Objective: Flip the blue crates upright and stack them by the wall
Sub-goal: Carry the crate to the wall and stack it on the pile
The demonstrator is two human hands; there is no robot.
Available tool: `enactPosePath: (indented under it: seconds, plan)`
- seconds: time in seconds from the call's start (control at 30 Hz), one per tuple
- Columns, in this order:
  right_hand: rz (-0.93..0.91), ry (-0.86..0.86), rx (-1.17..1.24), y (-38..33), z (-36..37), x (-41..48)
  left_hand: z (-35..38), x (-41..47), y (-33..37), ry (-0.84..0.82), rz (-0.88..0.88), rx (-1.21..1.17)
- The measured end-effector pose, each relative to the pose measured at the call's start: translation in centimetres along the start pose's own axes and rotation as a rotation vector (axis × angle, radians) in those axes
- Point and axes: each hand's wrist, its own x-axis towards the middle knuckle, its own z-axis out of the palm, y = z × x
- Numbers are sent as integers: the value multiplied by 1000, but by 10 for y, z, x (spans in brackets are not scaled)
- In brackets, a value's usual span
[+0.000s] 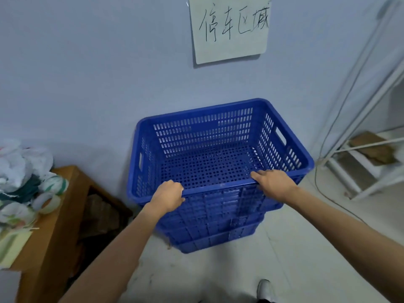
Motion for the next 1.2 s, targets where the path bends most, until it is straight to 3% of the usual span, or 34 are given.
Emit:
enactPosePath:
  seconds: [0.37,0.7,1.0,1.2]
  plan:
    - [-101,76,-116,11,-14,25,6,-3,4,58,-157,66]
    - [-137,87,-133,10,-6,37,8,-5,-1,67,-132,131]
    - [-218,104,-82,27,4,48,9,1,0,93,-161,88]
    - [-237,103,91,37,10,52,14,7,-4,109,-128,62]
